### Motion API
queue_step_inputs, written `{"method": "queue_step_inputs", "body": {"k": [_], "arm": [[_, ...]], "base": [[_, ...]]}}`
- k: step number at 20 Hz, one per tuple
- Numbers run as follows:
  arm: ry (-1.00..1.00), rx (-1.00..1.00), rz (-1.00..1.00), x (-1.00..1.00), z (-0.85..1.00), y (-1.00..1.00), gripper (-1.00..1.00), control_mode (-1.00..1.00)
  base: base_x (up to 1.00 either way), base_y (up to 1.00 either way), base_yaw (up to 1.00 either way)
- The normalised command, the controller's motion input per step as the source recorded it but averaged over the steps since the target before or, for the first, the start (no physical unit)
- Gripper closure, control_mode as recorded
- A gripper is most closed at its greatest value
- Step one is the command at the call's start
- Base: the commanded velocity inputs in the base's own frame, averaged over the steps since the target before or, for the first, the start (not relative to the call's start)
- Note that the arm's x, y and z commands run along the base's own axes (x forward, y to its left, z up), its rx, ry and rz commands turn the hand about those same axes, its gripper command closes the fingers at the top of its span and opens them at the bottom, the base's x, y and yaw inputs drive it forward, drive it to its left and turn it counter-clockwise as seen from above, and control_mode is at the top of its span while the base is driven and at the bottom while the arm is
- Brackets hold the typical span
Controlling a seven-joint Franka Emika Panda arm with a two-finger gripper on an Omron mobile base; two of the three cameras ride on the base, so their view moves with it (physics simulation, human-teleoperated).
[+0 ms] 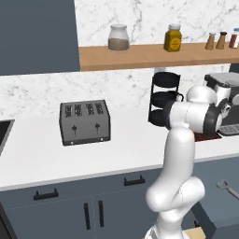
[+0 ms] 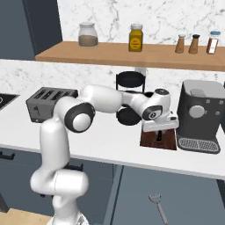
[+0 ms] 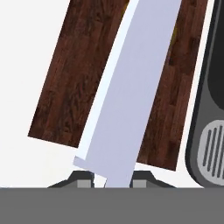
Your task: Place the appropriate cutting tool for cutting the avocado skin on the cutting board.
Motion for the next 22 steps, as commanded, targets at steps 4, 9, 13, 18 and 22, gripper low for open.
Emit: {"method": "queue_step_inputs", "body": {"k": [4, 9, 13, 18, 22], "arm": [[0.0, 0.0, 0.01, 0.2, -0.4, 0.09, 1.0, -1.0], [0.0, -0.02, 0.01, 0.03, -0.59, 0.48, 1.0, -1.0], [0.0, 0.0, 0.0, -0.01, -0.3, 0.36, -1.0, -1.0], [-0.01, 0.0, 0.0, -0.3, 0.19, 0.01, -1.0, -1.0], [-0.11, 0.0, 0.0, -0.65, 0.83, 0.0, -1.0, -1.0]], "base": [[0.0, 0.0, 0.0], [0.0, 0.0, 0.0], [0.0, 0.0, 0.0], [0.0, 0.0, 0.0], [0.0, 0.0, 0.0]]}}
